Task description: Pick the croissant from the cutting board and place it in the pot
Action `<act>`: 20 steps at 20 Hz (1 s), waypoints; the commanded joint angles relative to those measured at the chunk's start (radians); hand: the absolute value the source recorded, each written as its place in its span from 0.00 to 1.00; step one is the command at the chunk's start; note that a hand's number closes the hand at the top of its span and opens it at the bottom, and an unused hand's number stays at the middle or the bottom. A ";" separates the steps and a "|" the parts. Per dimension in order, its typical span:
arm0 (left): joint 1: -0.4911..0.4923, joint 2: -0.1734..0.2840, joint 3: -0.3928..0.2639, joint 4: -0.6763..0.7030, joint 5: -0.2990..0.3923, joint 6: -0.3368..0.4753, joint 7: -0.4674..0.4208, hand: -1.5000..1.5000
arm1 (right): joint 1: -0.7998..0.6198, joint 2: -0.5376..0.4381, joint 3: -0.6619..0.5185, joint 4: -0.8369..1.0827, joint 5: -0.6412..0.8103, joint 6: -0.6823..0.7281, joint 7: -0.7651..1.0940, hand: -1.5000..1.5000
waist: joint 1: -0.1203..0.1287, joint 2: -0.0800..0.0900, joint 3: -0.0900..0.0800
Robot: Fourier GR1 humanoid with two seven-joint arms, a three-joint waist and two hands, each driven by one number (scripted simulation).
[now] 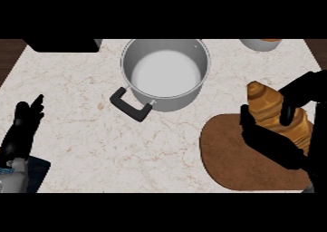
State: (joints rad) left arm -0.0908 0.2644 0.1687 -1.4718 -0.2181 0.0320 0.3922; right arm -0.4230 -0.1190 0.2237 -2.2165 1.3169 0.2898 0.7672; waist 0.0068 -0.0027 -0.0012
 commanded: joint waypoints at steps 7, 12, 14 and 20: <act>-0.013 -0.002 -0.001 0.002 -0.001 -0.013 -0.004 0.50 | -0.458 0.117 0.000 0.351 -0.114 0.096 0.209 1.00 | 0.011 0.004 0.000; -0.026 0.001 0.010 0.003 -0.014 0.007 0.000 0.50 | -0.615 0.118 -0.103 0.578 -0.199 0.050 0.221 1.00 | 0.013 0.004 0.000; -0.043 -0.001 0.029 0.088 0.003 -0.001 -0.047 0.50 | -0.638 0.119 -0.118 0.688 -0.207 -0.020 0.171 1.00 | 0.010 0.007 0.000; -0.033 -0.012 0.001 0.038 -0.010 -0.007 -0.022 0.50 | -0.696 0.119 -0.104 1.007 -0.291 -0.180 0.135 1.00 | 0.025 0.010 0.000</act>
State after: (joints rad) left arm -0.1215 0.2551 0.1707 -1.4404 -0.2280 0.0273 0.3661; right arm -1.0863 -0.0021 0.1175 -1.3859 1.0780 0.2071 0.9155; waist 0.0263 0.0051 -0.0010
